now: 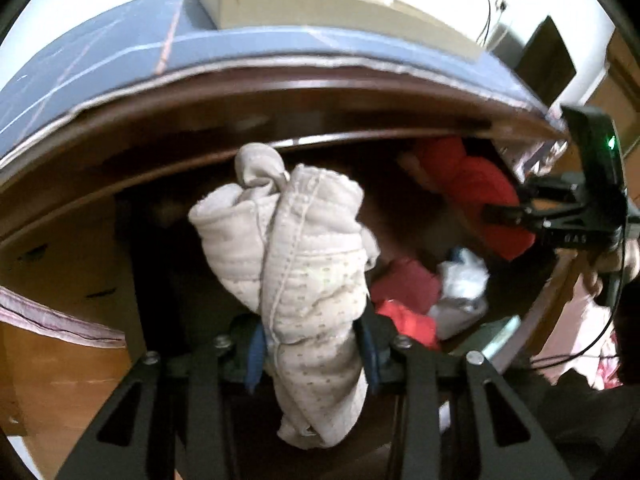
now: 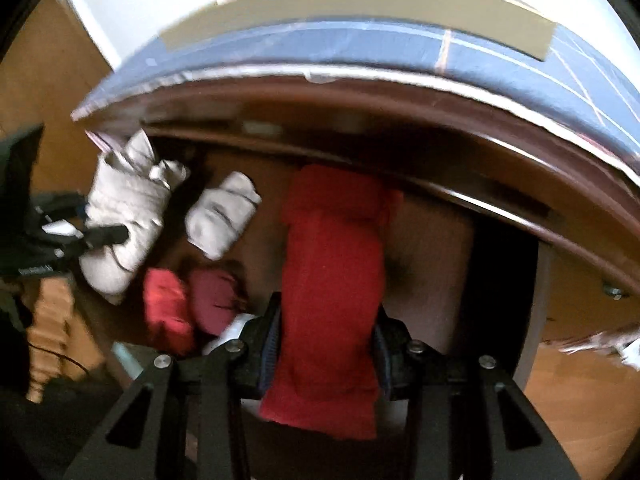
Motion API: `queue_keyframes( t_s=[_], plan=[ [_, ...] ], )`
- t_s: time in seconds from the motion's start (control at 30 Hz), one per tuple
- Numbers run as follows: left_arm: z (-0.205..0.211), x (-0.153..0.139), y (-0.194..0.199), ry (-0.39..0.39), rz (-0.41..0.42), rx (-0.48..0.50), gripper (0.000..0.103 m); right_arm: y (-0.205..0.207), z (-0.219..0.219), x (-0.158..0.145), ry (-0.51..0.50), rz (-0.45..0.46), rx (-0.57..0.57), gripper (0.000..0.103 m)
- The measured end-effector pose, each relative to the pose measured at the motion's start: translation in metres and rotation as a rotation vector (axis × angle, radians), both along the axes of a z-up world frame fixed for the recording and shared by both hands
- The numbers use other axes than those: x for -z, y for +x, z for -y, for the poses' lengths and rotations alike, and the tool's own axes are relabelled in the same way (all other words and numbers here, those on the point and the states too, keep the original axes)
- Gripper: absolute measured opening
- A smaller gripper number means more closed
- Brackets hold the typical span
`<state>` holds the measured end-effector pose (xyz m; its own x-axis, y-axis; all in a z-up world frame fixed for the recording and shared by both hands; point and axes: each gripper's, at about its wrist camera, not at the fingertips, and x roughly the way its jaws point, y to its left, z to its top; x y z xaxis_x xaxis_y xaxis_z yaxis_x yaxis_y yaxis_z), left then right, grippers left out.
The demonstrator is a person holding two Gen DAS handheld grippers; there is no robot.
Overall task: Take underwear out of drawer
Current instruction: 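Grasp the red sock with the right gripper while the left grasps the beige dotted underwear, then lift the red sock and beige underwear up over the cream tray with both grippers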
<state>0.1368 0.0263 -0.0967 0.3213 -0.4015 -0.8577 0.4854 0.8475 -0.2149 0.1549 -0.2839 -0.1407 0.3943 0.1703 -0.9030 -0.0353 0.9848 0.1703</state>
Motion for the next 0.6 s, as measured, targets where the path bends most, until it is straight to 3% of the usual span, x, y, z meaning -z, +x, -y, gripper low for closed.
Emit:
queue_keyframes(
  t_s=[0.17,0.37,0.6],
  plan=[
    [-0.017,-0.015,-0.007,-0.075,0.022,-0.034,0.038,-0.013,0.006,-0.017,0.132,0.056,0.05,0.041],
    [-0.005,-0.029,-0.014,-0.14,0.058,-0.046,0.038,-0.036,0.005,-0.07,0.206,0.17,0.081,0.041],
    [-0.001,-0.059,-0.029,-0.204,0.125,-0.045,0.038,-0.056,-0.01,-0.104,0.149,0.315,0.117,0.041]
  ],
)
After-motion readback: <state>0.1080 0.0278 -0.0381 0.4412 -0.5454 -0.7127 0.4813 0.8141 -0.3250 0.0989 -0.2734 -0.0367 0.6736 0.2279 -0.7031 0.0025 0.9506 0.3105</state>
